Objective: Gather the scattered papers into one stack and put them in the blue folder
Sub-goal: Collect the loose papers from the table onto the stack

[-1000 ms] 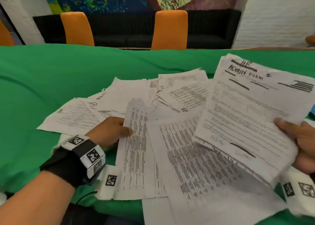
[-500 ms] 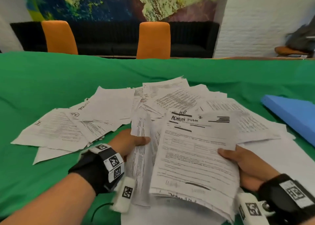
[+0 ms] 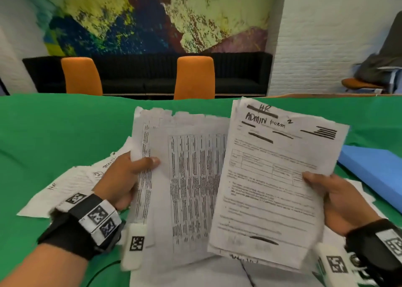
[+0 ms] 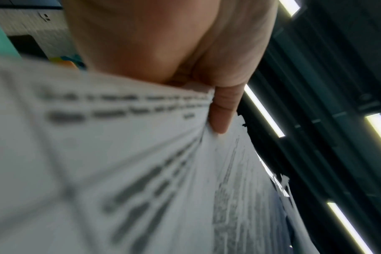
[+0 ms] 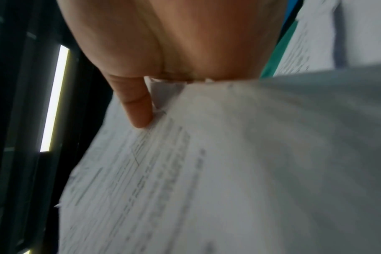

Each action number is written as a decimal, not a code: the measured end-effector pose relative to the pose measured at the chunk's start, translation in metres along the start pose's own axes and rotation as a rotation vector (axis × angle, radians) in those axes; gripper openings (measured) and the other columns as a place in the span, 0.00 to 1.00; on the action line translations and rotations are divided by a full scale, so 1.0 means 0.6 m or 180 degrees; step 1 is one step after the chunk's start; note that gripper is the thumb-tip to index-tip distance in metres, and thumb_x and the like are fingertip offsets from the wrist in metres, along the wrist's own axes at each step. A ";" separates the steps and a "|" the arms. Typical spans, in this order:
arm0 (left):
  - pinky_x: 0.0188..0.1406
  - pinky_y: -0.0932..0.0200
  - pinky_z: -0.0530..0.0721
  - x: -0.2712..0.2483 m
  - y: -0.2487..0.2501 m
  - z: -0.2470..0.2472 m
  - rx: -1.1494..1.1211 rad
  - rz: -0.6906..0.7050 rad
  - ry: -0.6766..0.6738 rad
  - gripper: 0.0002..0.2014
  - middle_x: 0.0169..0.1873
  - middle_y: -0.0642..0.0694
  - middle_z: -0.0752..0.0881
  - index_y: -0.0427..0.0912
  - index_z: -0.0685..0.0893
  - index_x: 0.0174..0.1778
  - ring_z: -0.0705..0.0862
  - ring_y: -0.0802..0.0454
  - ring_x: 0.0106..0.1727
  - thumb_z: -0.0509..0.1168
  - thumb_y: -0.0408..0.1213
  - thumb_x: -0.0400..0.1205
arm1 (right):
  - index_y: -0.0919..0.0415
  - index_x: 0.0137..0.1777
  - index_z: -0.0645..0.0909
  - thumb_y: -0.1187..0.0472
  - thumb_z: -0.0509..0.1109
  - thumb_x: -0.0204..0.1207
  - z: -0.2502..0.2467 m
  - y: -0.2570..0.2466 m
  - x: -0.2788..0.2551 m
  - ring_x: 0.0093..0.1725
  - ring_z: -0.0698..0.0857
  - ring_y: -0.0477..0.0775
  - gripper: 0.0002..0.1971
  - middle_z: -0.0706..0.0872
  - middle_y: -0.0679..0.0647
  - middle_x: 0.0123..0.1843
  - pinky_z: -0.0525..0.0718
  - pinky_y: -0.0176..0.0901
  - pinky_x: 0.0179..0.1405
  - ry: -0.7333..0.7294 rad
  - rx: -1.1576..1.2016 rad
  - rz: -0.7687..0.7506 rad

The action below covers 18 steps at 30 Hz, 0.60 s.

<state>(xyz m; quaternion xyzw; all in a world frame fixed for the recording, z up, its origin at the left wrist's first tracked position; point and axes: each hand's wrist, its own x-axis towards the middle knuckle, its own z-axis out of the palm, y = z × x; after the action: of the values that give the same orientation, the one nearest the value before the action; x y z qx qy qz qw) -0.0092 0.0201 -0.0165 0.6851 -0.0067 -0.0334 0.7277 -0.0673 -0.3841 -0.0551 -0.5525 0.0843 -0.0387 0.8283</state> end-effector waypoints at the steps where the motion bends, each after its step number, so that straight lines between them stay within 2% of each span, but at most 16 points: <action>1: 0.54 0.36 0.88 0.003 0.013 0.005 -0.0084 0.0090 -0.0038 0.21 0.55 0.31 0.91 0.33 0.82 0.65 0.91 0.31 0.53 0.70 0.32 0.76 | 0.61 0.71 0.83 0.66 0.67 0.76 0.009 -0.008 0.007 0.63 0.90 0.71 0.22 0.91 0.64 0.66 0.89 0.71 0.57 -0.0033 0.0030 -0.0040; 4: 0.56 0.31 0.87 0.012 0.036 0.030 -0.0289 0.0304 -0.0123 0.20 0.57 0.29 0.89 0.35 0.82 0.66 0.90 0.30 0.54 0.71 0.36 0.78 | 0.64 0.70 0.83 0.67 0.67 0.74 0.052 -0.011 0.021 0.61 0.91 0.73 0.22 0.91 0.67 0.64 0.89 0.71 0.58 -0.0229 -0.0040 -0.0093; 7: 0.62 0.27 0.83 0.009 0.041 0.062 -0.0398 0.0368 -0.0246 0.17 0.59 0.30 0.89 0.36 0.82 0.68 0.89 0.29 0.58 0.63 0.39 0.85 | 0.65 0.69 0.83 0.66 0.68 0.75 0.091 0.003 0.028 0.60 0.91 0.74 0.21 0.91 0.68 0.64 0.88 0.74 0.61 -0.0417 -0.0239 -0.0119; 9: 0.63 0.28 0.83 0.001 0.038 0.079 -0.0449 0.0485 -0.0243 0.21 0.59 0.34 0.90 0.39 0.82 0.68 0.89 0.32 0.59 0.61 0.49 0.85 | 0.64 0.70 0.82 0.66 0.68 0.78 0.108 0.009 0.032 0.60 0.91 0.74 0.20 0.91 0.68 0.64 0.87 0.75 0.62 -0.0474 -0.0299 -0.0225; 12: 0.61 0.34 0.85 -0.007 0.023 0.093 -0.0187 0.0941 -0.0333 0.34 0.62 0.41 0.90 0.48 0.81 0.71 0.89 0.39 0.63 0.66 0.66 0.75 | 0.57 0.69 0.79 0.68 0.70 0.79 0.125 0.012 0.035 0.56 0.93 0.73 0.19 0.93 0.64 0.61 0.90 0.72 0.55 -0.0406 -0.0391 -0.0498; 13: 0.60 0.35 0.86 -0.010 0.018 0.097 -0.0011 0.1075 -0.0364 0.37 0.63 0.42 0.89 0.48 0.80 0.71 0.89 0.40 0.63 0.71 0.66 0.71 | 0.55 0.69 0.78 0.69 0.69 0.79 0.129 0.013 0.036 0.55 0.93 0.73 0.19 0.93 0.63 0.60 0.91 0.71 0.52 -0.0386 -0.0411 -0.0571; 15: 0.55 0.37 0.89 -0.013 0.010 0.100 0.0114 0.1206 -0.0293 0.35 0.59 0.42 0.91 0.47 0.81 0.68 0.91 0.40 0.59 0.81 0.55 0.67 | 0.52 0.69 0.77 0.71 0.69 0.81 0.138 0.017 0.036 0.54 0.93 0.72 0.20 0.93 0.61 0.59 0.92 0.71 0.50 -0.0366 -0.0425 -0.0702; 16: 0.53 0.37 0.90 -0.012 0.004 0.101 0.0072 0.1243 -0.0239 0.31 0.56 0.42 0.92 0.46 0.84 0.65 0.92 0.39 0.56 0.81 0.49 0.67 | 0.52 0.69 0.77 0.71 0.69 0.81 0.141 0.020 0.034 0.54 0.93 0.71 0.20 0.94 0.61 0.58 0.92 0.72 0.50 -0.0349 -0.0415 -0.0768; 18: 0.50 0.38 0.91 -0.010 -0.004 0.101 -0.0051 0.1232 -0.0127 0.23 0.52 0.40 0.93 0.45 0.89 0.58 0.93 0.38 0.52 0.81 0.43 0.67 | 0.54 0.69 0.78 0.71 0.70 0.80 0.145 0.026 0.027 0.54 0.93 0.70 0.20 0.94 0.61 0.58 0.91 0.71 0.51 -0.0304 -0.0337 -0.0889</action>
<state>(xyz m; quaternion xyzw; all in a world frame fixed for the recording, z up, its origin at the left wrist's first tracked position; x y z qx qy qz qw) -0.0188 -0.0397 -0.0149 0.6643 -0.1525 0.0935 0.7257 -0.0362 -0.3015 -0.0382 -0.6030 -0.0310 -0.1228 0.7877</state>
